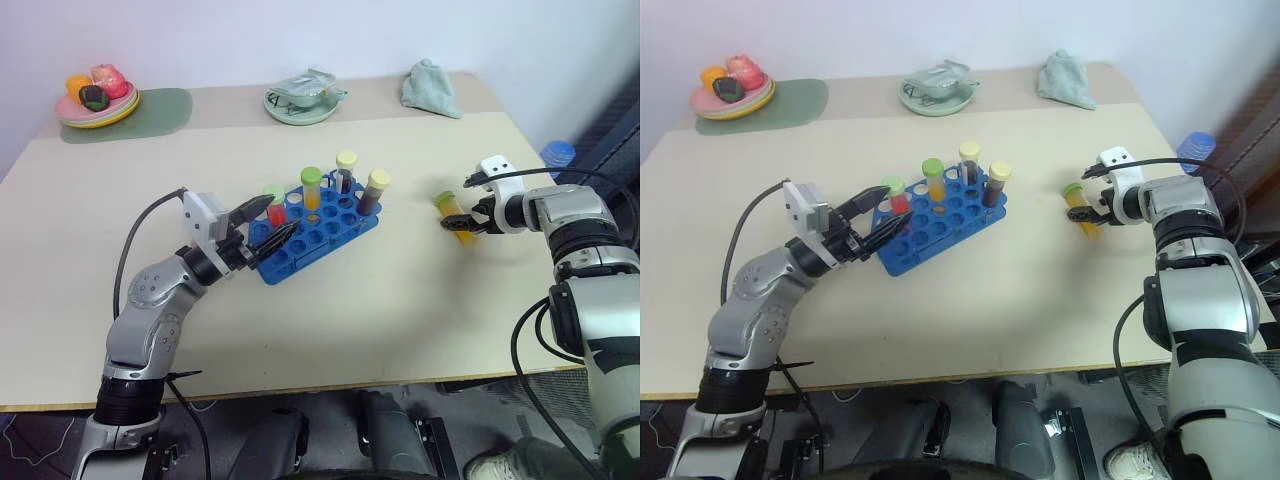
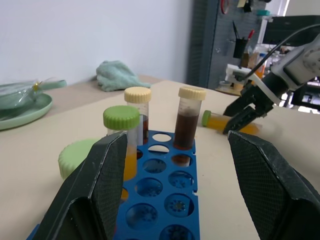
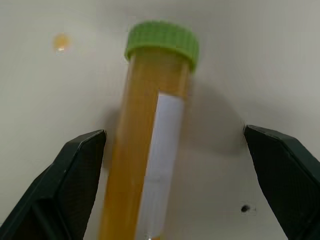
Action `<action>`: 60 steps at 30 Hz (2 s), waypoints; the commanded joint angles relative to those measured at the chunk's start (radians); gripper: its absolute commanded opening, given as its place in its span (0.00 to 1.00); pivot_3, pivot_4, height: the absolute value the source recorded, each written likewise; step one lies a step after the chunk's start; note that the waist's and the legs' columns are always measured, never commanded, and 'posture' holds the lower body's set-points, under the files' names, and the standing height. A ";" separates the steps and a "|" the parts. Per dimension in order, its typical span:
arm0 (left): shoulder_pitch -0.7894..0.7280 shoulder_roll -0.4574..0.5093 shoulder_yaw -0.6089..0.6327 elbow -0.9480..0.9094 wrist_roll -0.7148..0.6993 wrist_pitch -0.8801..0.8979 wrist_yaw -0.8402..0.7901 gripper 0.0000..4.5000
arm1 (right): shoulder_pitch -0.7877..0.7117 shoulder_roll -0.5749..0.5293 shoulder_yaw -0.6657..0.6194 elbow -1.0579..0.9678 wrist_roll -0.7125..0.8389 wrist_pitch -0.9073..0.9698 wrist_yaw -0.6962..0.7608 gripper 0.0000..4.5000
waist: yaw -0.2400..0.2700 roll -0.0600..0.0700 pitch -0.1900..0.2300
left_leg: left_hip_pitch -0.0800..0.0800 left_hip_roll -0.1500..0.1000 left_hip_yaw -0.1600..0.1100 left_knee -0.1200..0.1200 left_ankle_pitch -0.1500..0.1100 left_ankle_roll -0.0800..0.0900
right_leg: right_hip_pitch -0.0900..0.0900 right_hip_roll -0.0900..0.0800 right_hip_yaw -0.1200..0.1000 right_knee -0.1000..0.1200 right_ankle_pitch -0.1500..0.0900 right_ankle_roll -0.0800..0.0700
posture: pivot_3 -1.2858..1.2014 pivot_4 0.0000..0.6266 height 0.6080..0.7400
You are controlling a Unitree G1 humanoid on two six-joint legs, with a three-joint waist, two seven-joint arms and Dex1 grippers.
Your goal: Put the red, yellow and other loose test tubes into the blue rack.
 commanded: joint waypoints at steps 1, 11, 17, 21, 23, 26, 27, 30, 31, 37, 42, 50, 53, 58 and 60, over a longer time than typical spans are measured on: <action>0.007 0.009 0.027 -0.041 -0.020 0.002 0.005 0.73 | -0.028 0.006 0.019 0.015 -0.043 -0.030 0.019 0.94 | 0.000 0.000 0.000 | 0.000 0.000 0.000 0.000 0.000 0.000 | 0.000 0.000 0.000 0.000 0.000 0.000 | 0.52 0.24 1.00; 0.012 0.006 0.022 -0.046 -0.022 0.011 0.003 0.73 | -0.038 0.032 -0.003 0.002 -0.049 -0.033 0.048 0.48 | -0.002 0.000 0.000 | 0.001 0.000 0.000 0.001 0.000 -0.001 | 0.001 0.000 0.000 0.001 0.001 0.000 | 0.52 0.24 1.00; 0.000 0.003 0.017 -0.038 -0.022 0.017 -0.001 0.73 | -0.037 0.034 -0.004 -0.002 -0.059 -0.052 0.053 0.48 | -0.002 0.000 0.000 | 0.001 0.000 0.000 0.001 0.000 -0.001 | 0.001 0.000 0.000 0.000 0.001 0.000 | 0.52 0.24 1.00; -0.001 0.004 0.019 -0.031 -0.024 0.015 -0.009 0.73 | -0.040 0.036 -0.006 0.002 -0.061 -0.050 0.047 0.48 | -0.003 0.000 0.000 | 0.001 0.000 0.000 0.001 0.001 -0.001 | 0.001 0.000 0.000 0.001 0.001 0.000 | 0.52 0.24 1.00; -0.003 0.004 0.018 -0.025 -0.024 0.013 -0.012 0.73 | -0.046 0.039 -0.008 0.008 -0.063 -0.045 0.041 0.48 | -0.003 0.000 0.000 | 0.001 0.000 0.000 0.001 0.001 -0.001 | 0.001 0.000 0.000 0.001 0.001 0.000 | 0.52 0.24 1.00; -0.002 0.003 0.018 -0.023 -0.025 0.011 -0.013 0.73 | -0.057 0.043 -0.013 0.014 -0.064 -0.040 0.034 0.48 | -0.003 0.000 0.000 | 0.001 0.000 0.000 0.001 0.001 -0.001 | 0.001 0.000 0.000 0.001 0.001 0.000 | 0.52 0.24 1.00; -0.001 0.002 0.018 -0.023 -0.025 0.010 -0.013 0.73 | -0.060 0.045 -0.015 0.015 -0.065 -0.040 0.033 0.48 | -0.003 0.000 0.000 | 0.001 0.000 0.000 0.001 0.001 -0.001 | 0.001 0.000 0.000 0.001 0.001 0.000 | 0.52 0.24 1.00; 0.004 0.001 0.017 -0.026 -0.024 0.010 -0.011 0.73 | -0.064 0.049 -0.018 0.019 -0.069 -0.041 0.032 0.48 | -0.005 0.000 0.000 | 0.001 0.000 0.000 0.001 0.001 -0.001 | 0.001 0.000 0.000 0.001 0.001 0.000 | 0.52 0.24 1.00; 0.005 0.000 0.017 -0.028 -0.025 0.010 -0.010 0.73 | -0.067 0.051 -0.020 0.021 -0.068 -0.039 0.032 0.48 | -0.005 0.000 0.000 | 0.001 0.000 0.000 0.001 0.001 -0.001 | 0.001 0.000 0.000 0.001 0.001 0.000 | 0.52 0.24 1.00; 0.006 -0.004 0.015 -0.035 -0.026 0.014 -0.002 0.73 | -0.086 0.064 -0.027 0.032 -0.067 -0.045 0.015 0.48 | -0.007 0.000 0.000 | 0.001 0.000 0.000 0.001 0.001 -0.001 | 0.000 0.000 0.000 0.001 0.001 0.000 | 0.52 0.24 1.00; 0.010 -0.001 0.017 -0.043 -0.031 0.018 0.000 0.73 | -0.095 0.069 -0.036 0.040 -0.069 -0.054 0.003 0.48 | -0.002 0.000 0.000 | 0.000 0.000 0.000 0.001 0.001 -0.001 | 0.000 0.000 0.000 0.001 0.001 0.000 | 0.52 0.24 1.00; 0.015 0.002 0.016 -0.054 -0.035 0.025 0.006 0.73 | -0.081 0.069 -0.019 0.040 -0.088 -0.061 0.023 0.48 | -0.001 0.000 0.000 | 0.000 0.000 0.000 0.001 0.001 -0.001 | 0.000 0.000 0.000 0.001 0.001 0.000 | 0.52 0.24 1.00; 0.013 0.002 0.015 -0.057 -0.035 0.031 0.007 0.73 | -0.072 0.065 -0.012 0.036 -0.098 -0.063 0.038 0.48 | -0.002 0.000 0.000 | 0.000 0.000 0.000 0.001 0.001 -0.001 | 0.000 0.000 0.000 0.001 0.001 0.000 | 0.52 0.24 1.00; 0.006 0.002 0.013 -0.059 -0.038 0.042 0.006 0.73 | -0.062 0.059 -0.007 0.033 -0.109 -0.063 0.054 0.48 | -0.002 0.000 0.000 | 0.000 0.000 0.000 0.001 0.001 -0.001 | 0.000 0.000 0.000 0.001 0.001 0.000 | 0.52 0.24 1.00; 0.003 0.002 0.013 -0.056 -0.039 0.045 0.004 0.73 | -0.061 0.059 -0.006 0.032 -0.113 -0.064 0.057 0.48 | -0.002 0.000 0.000 | 0.000 0.000 0.000 0.001 0.001 -0.002 | 0.000 0.000 0.000 0.001 0.001 0.000 | 0.52 0.24 1.00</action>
